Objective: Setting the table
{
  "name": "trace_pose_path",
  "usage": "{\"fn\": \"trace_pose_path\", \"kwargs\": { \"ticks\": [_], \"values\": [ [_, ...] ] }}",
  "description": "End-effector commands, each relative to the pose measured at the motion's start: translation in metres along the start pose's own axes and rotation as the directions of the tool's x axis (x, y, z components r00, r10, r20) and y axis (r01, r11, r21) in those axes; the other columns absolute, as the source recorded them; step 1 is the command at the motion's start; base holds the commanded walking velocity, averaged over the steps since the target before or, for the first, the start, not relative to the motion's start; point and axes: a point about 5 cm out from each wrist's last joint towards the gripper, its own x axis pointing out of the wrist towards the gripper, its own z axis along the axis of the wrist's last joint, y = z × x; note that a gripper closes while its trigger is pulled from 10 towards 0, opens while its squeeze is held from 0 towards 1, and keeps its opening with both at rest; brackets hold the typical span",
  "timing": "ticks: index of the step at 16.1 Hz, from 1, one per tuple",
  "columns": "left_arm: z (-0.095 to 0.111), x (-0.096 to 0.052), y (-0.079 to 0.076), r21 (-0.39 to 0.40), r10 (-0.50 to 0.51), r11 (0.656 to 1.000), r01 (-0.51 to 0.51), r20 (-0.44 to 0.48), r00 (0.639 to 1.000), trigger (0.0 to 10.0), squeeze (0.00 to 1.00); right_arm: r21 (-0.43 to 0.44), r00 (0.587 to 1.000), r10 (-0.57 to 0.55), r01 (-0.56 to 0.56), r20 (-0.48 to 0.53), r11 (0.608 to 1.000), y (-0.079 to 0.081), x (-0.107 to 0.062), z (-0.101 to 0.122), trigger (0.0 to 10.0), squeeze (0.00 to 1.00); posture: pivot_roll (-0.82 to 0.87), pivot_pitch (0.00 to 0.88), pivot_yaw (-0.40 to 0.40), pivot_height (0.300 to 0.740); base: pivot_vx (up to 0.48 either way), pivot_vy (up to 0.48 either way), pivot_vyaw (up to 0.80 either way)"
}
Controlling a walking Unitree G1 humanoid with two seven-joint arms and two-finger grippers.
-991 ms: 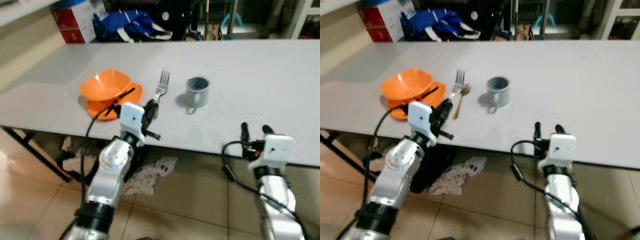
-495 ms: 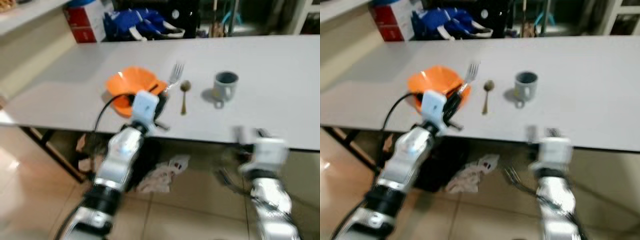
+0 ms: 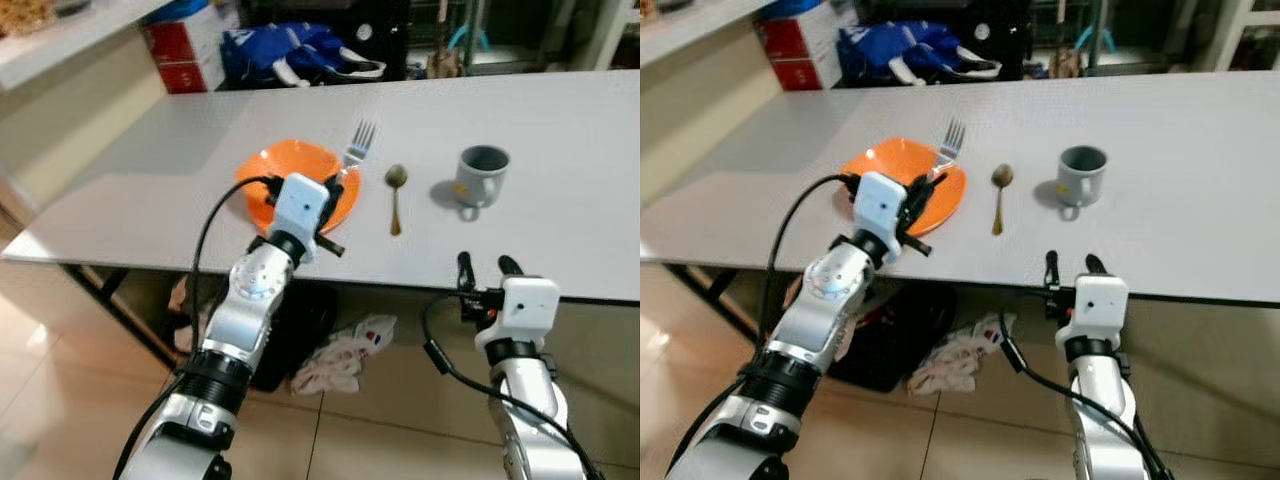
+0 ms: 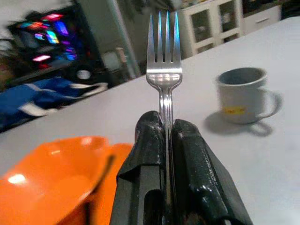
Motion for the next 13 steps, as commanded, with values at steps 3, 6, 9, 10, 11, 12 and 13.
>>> {"fn": "trace_pose_path", "kwargs": {
  "ticks": [3,6,9,10,11,12,13],
  "values": [
    [0.001,0.003,-0.002,0.024,-0.030,0.999,0.030,-0.009,1.000,10.0,0.00,0.002,1.000,-0.007,0.007,0.008,1.000,0.002,-0.001,0.001,10.0,0.00,-0.13,0.000,0.184,0.740,0.464,0.000,0.00],
    [0.002,0.004,-0.004,0.017,-0.038,0.999,0.038,-0.005,0.999,10.0,0.00,0.004,1.000,-0.009,0.009,0.007,1.000,0.002,-0.002,0.001,10.0,0.00,-0.13,0.000,0.186,0.740,0.472,0.000,0.00],
    [0.003,0.007,-0.011,0.048,-0.072,0.996,0.072,-0.006,0.997,10.0,0.00,0.007,1.000,-0.014,0.014,0.005,1.000,0.002,-0.003,0.000,10.0,0.00,-0.13,0.000,0.192,0.740,0.315,0.000,0.00],
    [0.003,0.008,-0.014,0.057,-0.081,0.995,0.082,-0.009,0.997,10.0,0.00,0.008,1.000,-0.015,0.015,0.003,1.000,0.003,-0.003,-0.001,10.0,0.00,-0.14,0.000,0.194,0.740,0.000,0.000,0.00],
    [0.005,0.009,-0.015,0.052,-0.085,0.995,0.084,0.007,0.996,10.0,0.00,0.008,1.000,-0.016,0.016,0.002,1.000,0.003,-0.004,-0.001,10.0,0.00,-0.14,0.000,0.196,0.740,0.000,0.000,0.00],
    [0.007,0.010,-0.016,0.035,-0.091,0.995,0.090,0.018,0.996,10.0,0.00,0.009,1.000,-0.017,0.017,0.001,1.000,0.003,-0.005,-0.001,10.0,0.00,-0.14,0.000,0.199,0.740,0.000,0.000,0.00],
    [0.007,0.010,-0.016,0.025,-0.092,0.995,0.092,0.023,0.995,10.0,0.00,0.009,1.000,-0.018,0.018,0.001,1.000,0.003,-0.005,-0.001,10.0,0.00,-0.14,0.000,0.199,0.740,0.251,-0.285,0.00]
  ]
}}
